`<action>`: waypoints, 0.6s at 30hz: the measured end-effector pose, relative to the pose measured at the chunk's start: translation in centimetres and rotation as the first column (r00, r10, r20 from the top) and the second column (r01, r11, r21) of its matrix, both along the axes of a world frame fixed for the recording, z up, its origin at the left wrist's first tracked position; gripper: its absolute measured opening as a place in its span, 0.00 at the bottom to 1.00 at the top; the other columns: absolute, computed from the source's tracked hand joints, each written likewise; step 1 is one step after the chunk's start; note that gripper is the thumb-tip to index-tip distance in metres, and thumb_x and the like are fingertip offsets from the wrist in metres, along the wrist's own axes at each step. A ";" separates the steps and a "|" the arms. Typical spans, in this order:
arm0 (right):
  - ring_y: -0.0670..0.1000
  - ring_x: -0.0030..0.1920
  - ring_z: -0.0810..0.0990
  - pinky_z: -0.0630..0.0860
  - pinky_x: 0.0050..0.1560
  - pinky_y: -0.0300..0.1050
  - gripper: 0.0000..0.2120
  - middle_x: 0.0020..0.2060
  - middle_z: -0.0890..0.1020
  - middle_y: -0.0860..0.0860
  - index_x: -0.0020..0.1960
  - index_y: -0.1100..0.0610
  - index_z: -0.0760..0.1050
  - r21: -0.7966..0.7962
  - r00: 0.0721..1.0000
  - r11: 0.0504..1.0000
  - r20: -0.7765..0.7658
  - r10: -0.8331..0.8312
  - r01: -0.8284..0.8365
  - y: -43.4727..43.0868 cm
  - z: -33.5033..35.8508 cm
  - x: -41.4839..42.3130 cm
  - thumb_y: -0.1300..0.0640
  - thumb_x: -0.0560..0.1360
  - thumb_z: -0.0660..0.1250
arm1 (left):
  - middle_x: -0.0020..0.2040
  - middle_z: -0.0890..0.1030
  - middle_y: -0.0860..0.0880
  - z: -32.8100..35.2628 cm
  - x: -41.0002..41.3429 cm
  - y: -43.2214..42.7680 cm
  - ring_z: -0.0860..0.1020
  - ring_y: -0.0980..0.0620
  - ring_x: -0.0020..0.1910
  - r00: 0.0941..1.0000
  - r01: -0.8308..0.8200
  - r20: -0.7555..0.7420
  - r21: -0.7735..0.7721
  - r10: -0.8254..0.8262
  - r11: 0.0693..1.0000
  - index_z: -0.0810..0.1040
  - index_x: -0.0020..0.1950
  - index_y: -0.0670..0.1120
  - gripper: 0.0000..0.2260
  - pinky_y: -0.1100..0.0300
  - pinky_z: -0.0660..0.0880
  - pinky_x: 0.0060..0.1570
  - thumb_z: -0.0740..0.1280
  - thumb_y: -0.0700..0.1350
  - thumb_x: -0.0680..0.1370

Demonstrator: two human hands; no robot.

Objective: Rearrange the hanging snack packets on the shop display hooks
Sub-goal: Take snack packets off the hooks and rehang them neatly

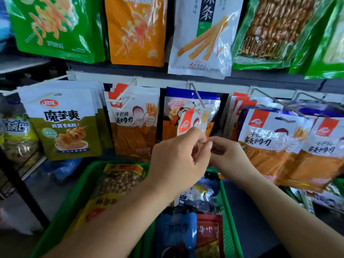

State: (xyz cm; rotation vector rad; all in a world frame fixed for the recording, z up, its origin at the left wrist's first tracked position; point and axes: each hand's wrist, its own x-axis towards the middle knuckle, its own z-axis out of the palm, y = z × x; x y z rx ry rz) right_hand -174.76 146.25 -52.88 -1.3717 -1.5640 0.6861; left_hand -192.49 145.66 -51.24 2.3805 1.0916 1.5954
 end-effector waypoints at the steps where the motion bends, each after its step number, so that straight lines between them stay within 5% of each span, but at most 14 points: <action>1: 0.50 0.47 0.89 0.86 0.49 0.48 0.08 0.45 0.90 0.50 0.56 0.48 0.85 -0.005 1.000 1.000 0.003 0.024 -0.024 -0.4 0.0 0.2 0.56 0.78 0.74 | 0.39 0.84 0.54 0.0 0.0 -0.2 0.81 0.57 0.33 1.000 0.008 -0.011 -0.095 -0.009 0.995 0.80 0.56 0.51 0.08 0.54 0.80 0.33 0.69 0.52 0.80; 6: 0.42 0.48 0.87 0.85 0.52 0.41 0.14 0.48 0.89 0.45 0.62 0.50 0.84 0.027 0.988 0.998 0.136 -0.068 0.065 -1.1 0.3 1.2 0.50 0.77 0.76 | 0.65 0.81 0.56 -1.5 -0.5 0.7 0.80 0.55 0.62 0.994 -0.061 -0.103 -0.342 0.027 0.938 0.72 0.73 0.53 0.20 0.53 0.80 0.60 0.66 0.55 0.81; 10: 0.40 0.45 0.86 0.82 0.47 0.34 0.06 0.43 0.89 0.44 0.54 0.50 0.87 0.077 0.968 0.978 0.147 -0.205 0.196 -1.9 1.1 3.3 0.52 0.78 0.75 | 0.67 0.78 0.56 -2.2 0.5 1.1 0.76 0.55 0.65 0.995 -0.010 -0.092 -0.385 -0.028 0.923 0.73 0.72 0.52 0.19 0.59 0.75 0.61 0.67 0.51 0.81; 15: 0.53 0.40 0.87 0.85 0.47 0.54 0.06 0.35 0.87 0.51 0.44 0.51 0.86 0.089 0.876 0.872 -0.015 -0.481 0.481 -4.1 2.1 9.1 0.51 0.78 0.75 | 0.66 0.77 0.53 -2.2 4.8 0.7 0.75 0.54 0.64 0.981 0.129 -0.069 -0.455 -0.180 0.881 0.73 0.73 0.49 0.21 0.55 0.75 0.63 0.69 0.49 0.81; 18: 0.58 0.45 0.85 0.82 0.48 0.54 0.10 0.41 0.85 0.51 0.50 0.54 0.81 0.076 0.734 0.731 -0.131 -0.666 0.678 -5.1 2.0 13.1 0.49 0.76 0.76 | 0.69 0.76 0.53 -2.0 7.9 0.8 0.75 0.54 0.67 0.975 0.181 -0.026 -0.485 -0.221 0.856 0.72 0.74 0.50 0.22 0.52 0.75 0.66 0.69 0.50 0.81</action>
